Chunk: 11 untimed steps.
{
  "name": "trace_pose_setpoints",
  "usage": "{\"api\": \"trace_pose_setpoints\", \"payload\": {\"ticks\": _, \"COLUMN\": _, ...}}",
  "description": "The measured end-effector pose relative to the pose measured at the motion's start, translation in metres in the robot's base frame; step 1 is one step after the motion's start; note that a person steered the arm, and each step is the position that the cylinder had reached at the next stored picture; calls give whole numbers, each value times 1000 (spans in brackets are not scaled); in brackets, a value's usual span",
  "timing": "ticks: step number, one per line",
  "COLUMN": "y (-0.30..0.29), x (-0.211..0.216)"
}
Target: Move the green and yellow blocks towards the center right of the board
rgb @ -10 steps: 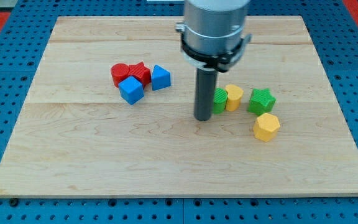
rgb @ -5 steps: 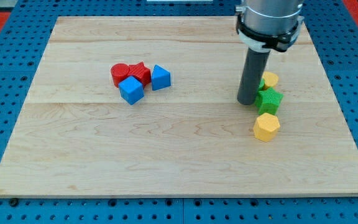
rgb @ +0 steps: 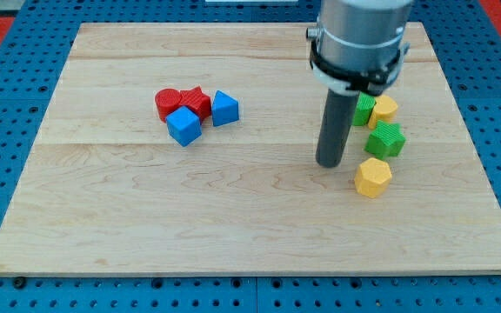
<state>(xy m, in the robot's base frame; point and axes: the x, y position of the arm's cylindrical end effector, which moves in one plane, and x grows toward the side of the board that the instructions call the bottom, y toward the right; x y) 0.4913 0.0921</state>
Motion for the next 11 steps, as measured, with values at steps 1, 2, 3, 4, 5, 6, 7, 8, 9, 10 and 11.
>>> {"api": "trace_pose_setpoints", "payload": {"ticks": 1, "y": 17, "x": 43}}
{"api": "trace_pose_setpoints", "payload": {"ticks": 2, "y": 42, "x": 50}}
{"api": "trace_pose_setpoints", "payload": {"ticks": 3, "y": 58, "x": 37}}
{"api": "trace_pose_setpoints", "payload": {"ticks": 4, "y": 67, "x": 8}}
{"api": "trace_pose_setpoints", "payload": {"ticks": 5, "y": 68, "x": -15}}
{"api": "trace_pose_setpoints", "payload": {"ticks": 6, "y": 79, "x": -23}}
{"api": "trace_pose_setpoints", "payload": {"ticks": 7, "y": 99, "x": -22}}
{"api": "trace_pose_setpoints", "payload": {"ticks": 8, "y": 101, "x": -45}}
{"api": "trace_pose_setpoints", "payload": {"ticks": 9, "y": 91, "x": -68}}
{"api": "trace_pose_setpoints", "payload": {"ticks": 10, "y": 100, "x": -57}}
{"api": "trace_pose_setpoints", "payload": {"ticks": 11, "y": 98, "x": -15}}
